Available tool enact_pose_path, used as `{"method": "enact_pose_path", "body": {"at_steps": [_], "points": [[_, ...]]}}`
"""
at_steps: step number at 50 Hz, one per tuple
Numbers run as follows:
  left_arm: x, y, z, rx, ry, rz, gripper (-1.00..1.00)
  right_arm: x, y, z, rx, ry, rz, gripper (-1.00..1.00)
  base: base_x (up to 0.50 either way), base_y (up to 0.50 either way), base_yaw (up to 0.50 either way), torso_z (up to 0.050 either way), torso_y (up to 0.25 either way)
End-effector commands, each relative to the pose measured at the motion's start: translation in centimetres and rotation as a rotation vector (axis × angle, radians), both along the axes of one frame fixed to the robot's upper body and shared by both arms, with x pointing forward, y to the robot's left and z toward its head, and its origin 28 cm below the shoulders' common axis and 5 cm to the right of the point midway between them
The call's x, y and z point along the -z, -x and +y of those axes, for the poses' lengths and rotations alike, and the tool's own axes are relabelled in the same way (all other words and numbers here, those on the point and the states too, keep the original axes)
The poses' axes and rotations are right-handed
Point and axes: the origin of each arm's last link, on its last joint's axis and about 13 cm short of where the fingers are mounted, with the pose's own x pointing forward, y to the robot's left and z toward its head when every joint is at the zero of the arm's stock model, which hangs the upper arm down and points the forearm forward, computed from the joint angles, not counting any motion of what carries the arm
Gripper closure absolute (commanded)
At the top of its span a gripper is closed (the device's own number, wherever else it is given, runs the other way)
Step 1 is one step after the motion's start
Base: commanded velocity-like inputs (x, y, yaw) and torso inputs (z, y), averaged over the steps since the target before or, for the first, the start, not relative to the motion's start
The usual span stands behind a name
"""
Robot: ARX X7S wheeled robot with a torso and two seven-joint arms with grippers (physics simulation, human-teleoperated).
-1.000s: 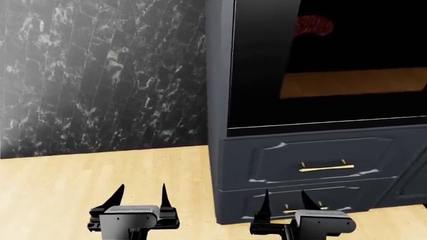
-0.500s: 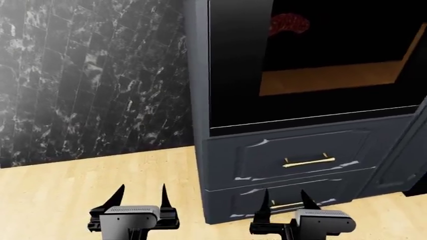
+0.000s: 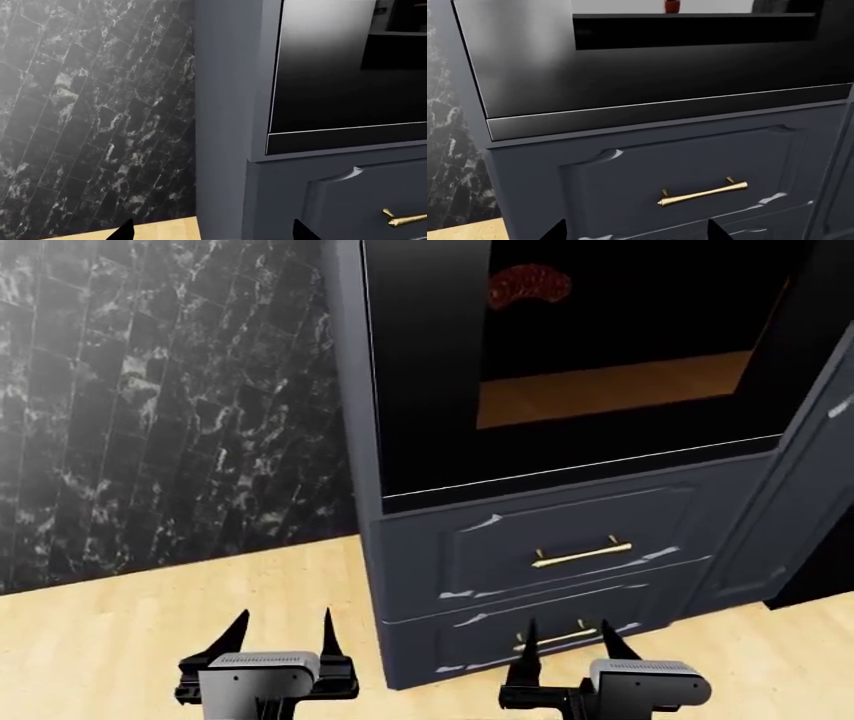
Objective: Open the oven door
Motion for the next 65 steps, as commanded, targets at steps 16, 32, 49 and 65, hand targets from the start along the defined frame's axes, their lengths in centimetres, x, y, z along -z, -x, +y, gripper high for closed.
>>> {"method": "enact_pose_path", "body": {"at_steps": [16,32,49,65], "points": [[-0.01,-0.05,0.0,0.005,-0.002,-0.001,-1.0,-0.14,-0.09,-0.01,-0.001,0.007,-0.004,-1.0,0.0,-0.01,-0.22,0.0,0.0],[0.09,0.04,0.0,0.003,0.0,0.002,-1.0,0.06,-0.01,-0.06,0.014,0.02,0.0,-1.0,0.0,-0.04,0.0,0.0,0.0],[0.25,0.01,-0.02,0.004,0.0,0.004,-1.0,0.13,0.01,-0.05,0.016,0.017,0.003,-1.0,0.1,0.11,0.0,0.0,0.0],[0.29,0.0,-0.06,0.006,-0.001,0.004,-1.0,0.15,-0.04,-0.12,0.021,0.018,0.005,-1.0,0.11,0.17,0.0,0.0,0.0]]}}
